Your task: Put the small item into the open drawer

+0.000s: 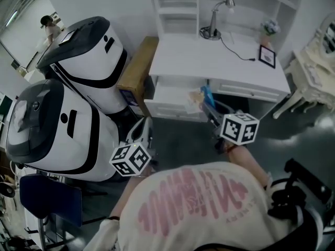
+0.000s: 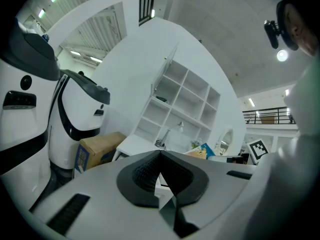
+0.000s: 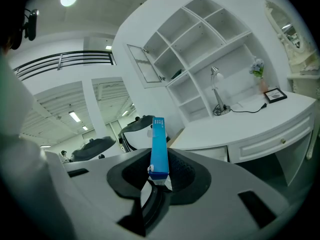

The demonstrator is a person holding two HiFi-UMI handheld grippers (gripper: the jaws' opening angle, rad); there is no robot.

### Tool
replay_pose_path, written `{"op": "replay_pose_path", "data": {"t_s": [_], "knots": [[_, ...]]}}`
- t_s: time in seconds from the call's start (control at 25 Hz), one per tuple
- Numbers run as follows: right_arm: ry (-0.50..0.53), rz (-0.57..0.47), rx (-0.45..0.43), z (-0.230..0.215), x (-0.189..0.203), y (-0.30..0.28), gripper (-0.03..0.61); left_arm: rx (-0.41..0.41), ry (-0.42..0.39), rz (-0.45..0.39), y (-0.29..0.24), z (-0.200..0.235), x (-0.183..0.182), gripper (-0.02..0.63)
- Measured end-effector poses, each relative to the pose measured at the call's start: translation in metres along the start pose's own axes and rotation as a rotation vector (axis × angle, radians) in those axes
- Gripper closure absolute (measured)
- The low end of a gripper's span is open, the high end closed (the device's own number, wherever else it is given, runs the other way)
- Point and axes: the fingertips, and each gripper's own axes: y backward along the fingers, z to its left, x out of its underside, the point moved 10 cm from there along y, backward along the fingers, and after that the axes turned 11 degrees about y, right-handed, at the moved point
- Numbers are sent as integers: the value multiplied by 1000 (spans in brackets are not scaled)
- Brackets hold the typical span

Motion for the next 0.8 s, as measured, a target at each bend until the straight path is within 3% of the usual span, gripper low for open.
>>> {"op": "replay_pose_path", "data": {"t_s": [0.44, 0.8], "knots": [[-42, 74, 39, -33, 15, -23, 483, -6, 36, 94, -39, 15, 19, 584], [-42, 121, 17, -75, 1, -89, 483, -50, 49, 92, -97, 43, 3, 584]]}}
